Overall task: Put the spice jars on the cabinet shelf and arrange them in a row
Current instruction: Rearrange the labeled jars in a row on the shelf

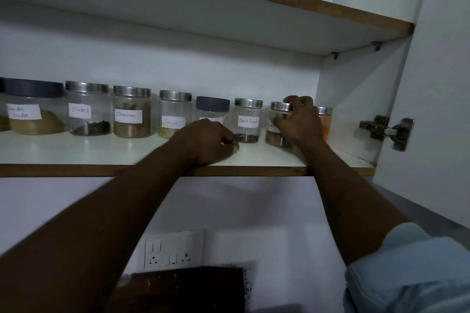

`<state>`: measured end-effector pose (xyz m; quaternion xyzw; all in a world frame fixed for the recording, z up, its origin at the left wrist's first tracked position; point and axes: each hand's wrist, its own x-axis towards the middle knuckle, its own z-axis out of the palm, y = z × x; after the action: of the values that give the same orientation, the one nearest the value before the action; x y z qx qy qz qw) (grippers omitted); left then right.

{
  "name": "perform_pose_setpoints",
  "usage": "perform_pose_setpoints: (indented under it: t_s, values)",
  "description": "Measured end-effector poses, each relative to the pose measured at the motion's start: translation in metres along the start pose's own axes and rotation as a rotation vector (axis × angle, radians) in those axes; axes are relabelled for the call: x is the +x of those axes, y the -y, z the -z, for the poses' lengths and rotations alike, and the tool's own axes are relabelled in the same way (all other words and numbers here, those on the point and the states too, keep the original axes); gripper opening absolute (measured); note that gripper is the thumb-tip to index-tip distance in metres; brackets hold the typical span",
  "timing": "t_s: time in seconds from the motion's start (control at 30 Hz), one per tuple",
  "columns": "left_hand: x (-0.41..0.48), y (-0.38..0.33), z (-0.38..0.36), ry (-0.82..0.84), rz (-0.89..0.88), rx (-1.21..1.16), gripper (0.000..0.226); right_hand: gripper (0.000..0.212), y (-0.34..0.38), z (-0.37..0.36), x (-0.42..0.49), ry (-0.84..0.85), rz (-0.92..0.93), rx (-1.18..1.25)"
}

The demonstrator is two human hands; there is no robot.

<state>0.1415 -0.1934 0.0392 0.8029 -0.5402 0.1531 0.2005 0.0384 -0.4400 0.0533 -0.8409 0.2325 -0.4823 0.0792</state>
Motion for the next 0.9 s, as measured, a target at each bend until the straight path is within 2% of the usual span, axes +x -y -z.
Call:
perform_pose_setpoints:
  t_s: [0.13, 0.23, 0.37, 0.4, 0.63, 0.9]
  values:
    - [0.004, -0.01, -0.002, 0.016, 0.014, 0.056, 0.026, 0.052, 0.003, 0.002, -0.002, -0.02, 0.012, 0.122]
    - [0.02, -0.029, -0.009, 0.075, 0.004, 0.172, 0.032, 0.046, 0.003, 0.001, -0.001, -0.001, 0.026, 0.119]
    - [0.045, -0.062, -0.028, 0.251, 0.128, 0.198, 0.085, 0.051, -0.005, -0.005, 0.003, -0.024, 0.042, 0.087]
    - [0.049, -0.067, -0.032, 0.264, 0.14, 0.184, 0.091, 0.051, -0.007, -0.006, 0.004, -0.025, 0.045, 0.09]
    - [0.057, -0.067, -0.039, 0.268, 0.151, 0.132, 0.099, 0.046, -0.012, -0.008, 0.01, 0.047, 0.038, 0.158]
    - [0.06, -0.063, -0.042, 0.264, 0.105, 0.161, 0.1, 0.05, -0.013, -0.009, 0.011, 0.096, 0.011, 0.195]
